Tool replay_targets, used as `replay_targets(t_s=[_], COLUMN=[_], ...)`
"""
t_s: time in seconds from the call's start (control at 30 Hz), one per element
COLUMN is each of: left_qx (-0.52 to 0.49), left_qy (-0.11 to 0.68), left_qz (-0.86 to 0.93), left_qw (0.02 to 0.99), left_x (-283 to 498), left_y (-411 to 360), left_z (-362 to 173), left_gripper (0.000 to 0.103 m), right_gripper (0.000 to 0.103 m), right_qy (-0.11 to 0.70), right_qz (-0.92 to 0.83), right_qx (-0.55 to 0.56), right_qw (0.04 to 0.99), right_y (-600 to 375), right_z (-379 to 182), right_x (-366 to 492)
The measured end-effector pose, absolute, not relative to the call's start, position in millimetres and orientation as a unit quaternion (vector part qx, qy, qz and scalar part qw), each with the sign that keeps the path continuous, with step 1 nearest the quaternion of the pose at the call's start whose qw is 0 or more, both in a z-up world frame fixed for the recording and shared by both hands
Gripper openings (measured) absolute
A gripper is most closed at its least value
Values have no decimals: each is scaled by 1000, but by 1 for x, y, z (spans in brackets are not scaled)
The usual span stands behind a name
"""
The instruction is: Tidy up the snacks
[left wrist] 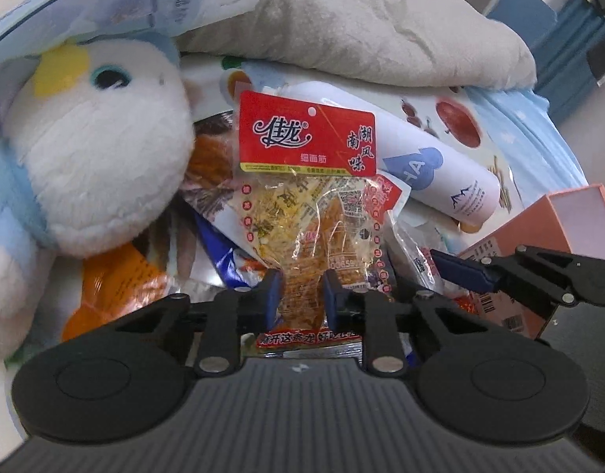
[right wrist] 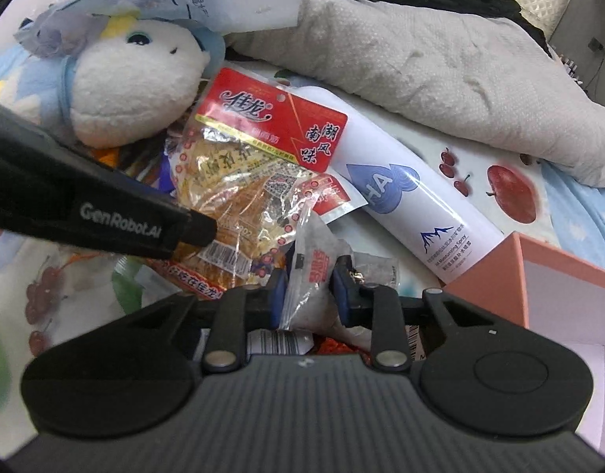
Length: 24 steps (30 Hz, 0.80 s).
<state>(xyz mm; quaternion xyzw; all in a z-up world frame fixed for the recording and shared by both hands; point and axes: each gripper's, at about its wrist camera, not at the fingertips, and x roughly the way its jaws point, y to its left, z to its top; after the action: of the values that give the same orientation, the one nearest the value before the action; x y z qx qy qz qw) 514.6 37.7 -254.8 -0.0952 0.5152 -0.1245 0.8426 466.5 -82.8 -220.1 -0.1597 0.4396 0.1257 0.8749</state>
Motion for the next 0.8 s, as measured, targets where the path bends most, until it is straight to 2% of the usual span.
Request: replay_targets(t_s=[0.33, 0.37, 0.43, 0.8], left_qx=[-131, -127, -116, -187], left_qy=[498, 498, 489, 480], left_qz=[-81, -77, -70, -48], left_qw=[853, 855, 862, 856], left_x=[469, 462, 445, 322], left_y=[55, 55, 55, 73], left_z=[-246, -245, -242, -235], left_gripper=[15, 7, 4, 1], right_gripper=[25, 24, 24, 24], right_qy=[404, 400, 393, 408], right_qz=[153, 155, 160, 182], right_qx=[-114, -110, -102, -74], right_qw=[895, 896, 900, 892], right_y=[-96, -97, -99, -98], right_z=[-198, -196, -191, -181], right_x=[434, 430, 417, 319])
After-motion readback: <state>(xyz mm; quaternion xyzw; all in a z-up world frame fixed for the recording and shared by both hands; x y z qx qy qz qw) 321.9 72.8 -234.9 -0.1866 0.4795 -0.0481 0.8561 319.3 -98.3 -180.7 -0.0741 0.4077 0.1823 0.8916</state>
